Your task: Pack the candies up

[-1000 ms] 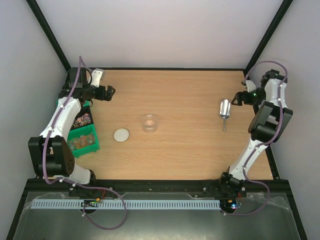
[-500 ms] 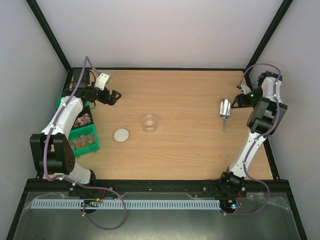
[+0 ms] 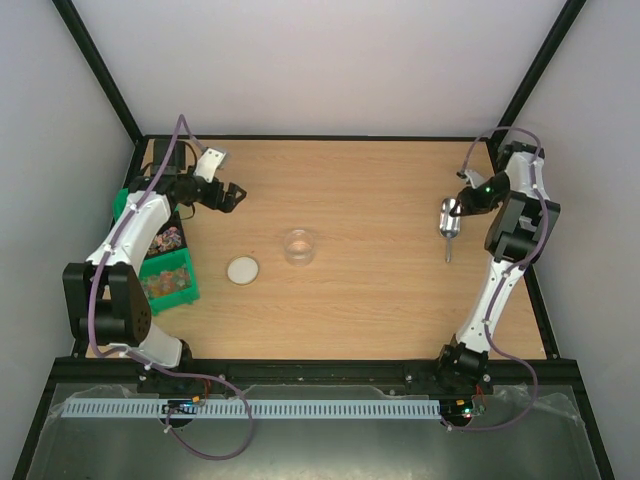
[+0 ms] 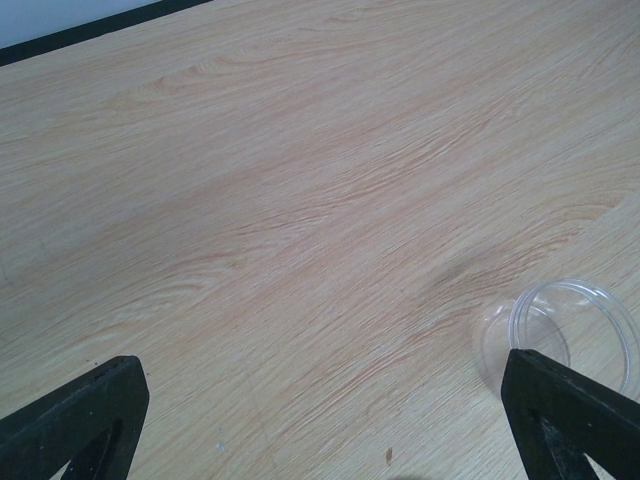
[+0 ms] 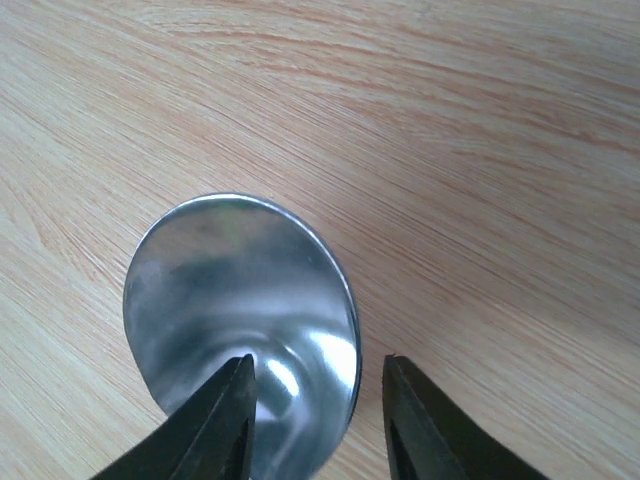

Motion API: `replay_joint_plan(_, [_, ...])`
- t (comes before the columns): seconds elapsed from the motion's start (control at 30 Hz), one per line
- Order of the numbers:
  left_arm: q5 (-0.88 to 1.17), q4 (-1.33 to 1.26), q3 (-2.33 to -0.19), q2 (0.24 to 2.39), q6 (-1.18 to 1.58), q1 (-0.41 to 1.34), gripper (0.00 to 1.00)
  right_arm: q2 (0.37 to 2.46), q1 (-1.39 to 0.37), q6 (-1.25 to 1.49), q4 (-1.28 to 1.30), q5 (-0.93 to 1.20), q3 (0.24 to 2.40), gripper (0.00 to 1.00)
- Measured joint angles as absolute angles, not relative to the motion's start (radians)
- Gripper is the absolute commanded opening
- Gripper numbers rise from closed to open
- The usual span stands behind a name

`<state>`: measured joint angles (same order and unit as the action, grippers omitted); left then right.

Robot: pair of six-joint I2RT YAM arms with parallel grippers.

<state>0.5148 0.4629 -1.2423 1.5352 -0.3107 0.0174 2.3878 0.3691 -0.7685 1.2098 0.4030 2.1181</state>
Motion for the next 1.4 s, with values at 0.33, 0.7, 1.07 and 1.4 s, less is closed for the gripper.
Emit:
replay_joint_plan(0.33, [0.478,0.462,-1.242,1.546,-0.303,0.034,0.99,2.407,0.368,-0.650,1.198,0.480,2.086,0.02])
replay_joint_plan(0.7, [0.540,0.677,-1.345,1.578,-0.491,-0.148,0.98,2.267,0.376,-0.419,1.074,0.561,1.839,0.01])
replay_joint_plan(1.07, [0.393,1.059,-1.546,1.814,-0.987,-0.430,0.84,2.175,0.393,-0.260,0.963,0.620,1.759,0.01])
replay_joint_plan(1.4, [0.286,1.102,-1.442,1.806,-1.262,-0.438,0.78,2.173,0.393,-0.253,0.950,0.621,1.711,0.01])
